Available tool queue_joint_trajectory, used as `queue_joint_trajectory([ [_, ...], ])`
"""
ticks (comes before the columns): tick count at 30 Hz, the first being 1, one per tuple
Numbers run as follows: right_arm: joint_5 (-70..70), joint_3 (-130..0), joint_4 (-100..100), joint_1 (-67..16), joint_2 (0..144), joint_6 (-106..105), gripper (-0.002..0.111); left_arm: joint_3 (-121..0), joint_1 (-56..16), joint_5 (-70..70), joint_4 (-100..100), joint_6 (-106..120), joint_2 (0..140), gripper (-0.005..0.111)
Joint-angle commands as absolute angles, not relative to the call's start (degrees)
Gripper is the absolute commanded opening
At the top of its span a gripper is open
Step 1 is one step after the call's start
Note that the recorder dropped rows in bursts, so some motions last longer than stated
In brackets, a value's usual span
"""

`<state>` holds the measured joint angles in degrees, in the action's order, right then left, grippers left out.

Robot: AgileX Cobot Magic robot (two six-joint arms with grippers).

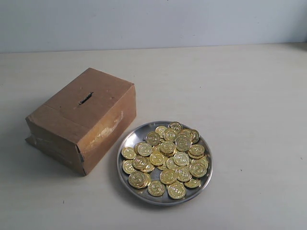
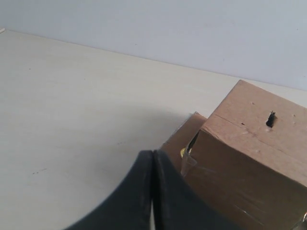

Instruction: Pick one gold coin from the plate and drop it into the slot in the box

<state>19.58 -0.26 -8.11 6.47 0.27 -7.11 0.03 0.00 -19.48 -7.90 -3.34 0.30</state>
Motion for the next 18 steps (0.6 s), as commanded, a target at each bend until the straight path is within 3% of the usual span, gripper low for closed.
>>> queue_joint_trajectory([
  [1,19.45,0.0,-7.72,6.67,0.0,-7.48,0.0,0.0,0.0,-19.13,-8.13,-3.2,0.0,0.0],
  [18,19.14,0.0,-8.47,-0.18,0.0,-7.46,0.0,0.0,0.03,-19.74,-8.13,-3.2,0.0,0.0],
])
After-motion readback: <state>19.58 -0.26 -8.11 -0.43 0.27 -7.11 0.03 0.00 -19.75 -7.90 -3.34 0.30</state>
